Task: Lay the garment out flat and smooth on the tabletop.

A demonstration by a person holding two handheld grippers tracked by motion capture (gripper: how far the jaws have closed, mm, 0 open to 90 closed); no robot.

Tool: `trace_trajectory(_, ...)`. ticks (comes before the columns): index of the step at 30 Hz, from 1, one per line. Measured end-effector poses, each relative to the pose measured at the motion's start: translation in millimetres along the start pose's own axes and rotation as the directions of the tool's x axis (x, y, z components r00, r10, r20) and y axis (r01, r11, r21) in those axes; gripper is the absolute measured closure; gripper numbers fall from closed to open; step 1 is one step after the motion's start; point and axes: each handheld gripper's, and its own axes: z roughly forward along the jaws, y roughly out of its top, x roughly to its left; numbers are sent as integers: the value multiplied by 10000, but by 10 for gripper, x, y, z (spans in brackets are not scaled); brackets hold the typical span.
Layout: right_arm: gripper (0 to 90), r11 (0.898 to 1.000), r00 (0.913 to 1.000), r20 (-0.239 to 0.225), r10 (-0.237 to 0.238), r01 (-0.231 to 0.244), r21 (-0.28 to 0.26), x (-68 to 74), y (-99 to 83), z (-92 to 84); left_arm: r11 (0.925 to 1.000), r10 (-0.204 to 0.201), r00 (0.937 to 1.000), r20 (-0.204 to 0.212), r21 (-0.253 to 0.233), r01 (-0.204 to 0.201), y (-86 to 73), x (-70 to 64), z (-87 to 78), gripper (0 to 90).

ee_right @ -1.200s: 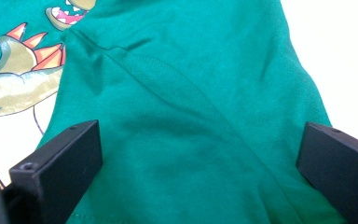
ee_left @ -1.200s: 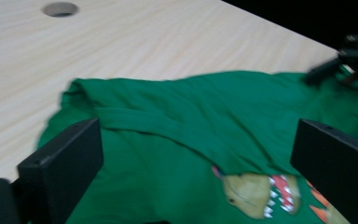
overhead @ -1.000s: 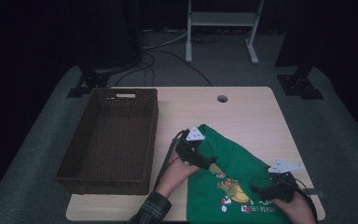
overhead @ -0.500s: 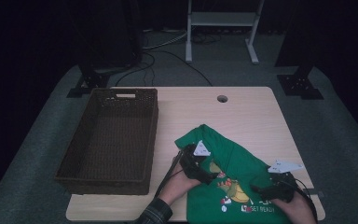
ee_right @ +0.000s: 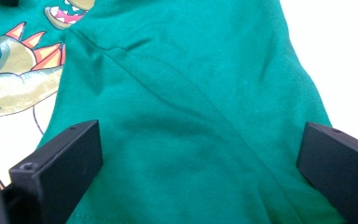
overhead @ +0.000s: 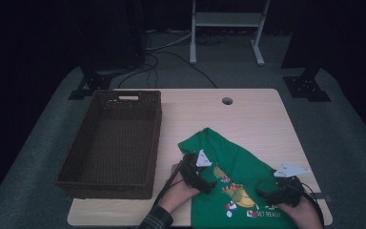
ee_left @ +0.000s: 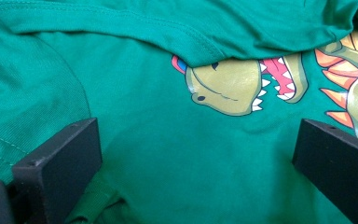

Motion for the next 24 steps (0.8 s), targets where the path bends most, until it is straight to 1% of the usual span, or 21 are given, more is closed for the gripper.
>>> trace_trajectory(6, 0, 10000, 10000, -23, -36, 36, 1, 30, 15, 15, 10000, 45, 10000, 23, 6, -45, -42, 38, -45, 7)
trace_trajectory(14, 0, 10000, 10000, 22, -9, 9, -2, 164, 66, 68, 10000, 12, 10000, -9, -5, -12, -140, 98, -144, 6)
trace_trajectory(18, 0, 10000, 10000, 1, -14, 14, 10, 226, 89, 92, 10000, -73, 9999, -100, -9, 73, -186, 101, -191, 7)
trace_trajectory(24, 0, 9999, 9999, -98, -117, 118, 99, 274, 118, 110, 9999, -165, 9997, -193, -30, 164, -245, 93, -249, 7)
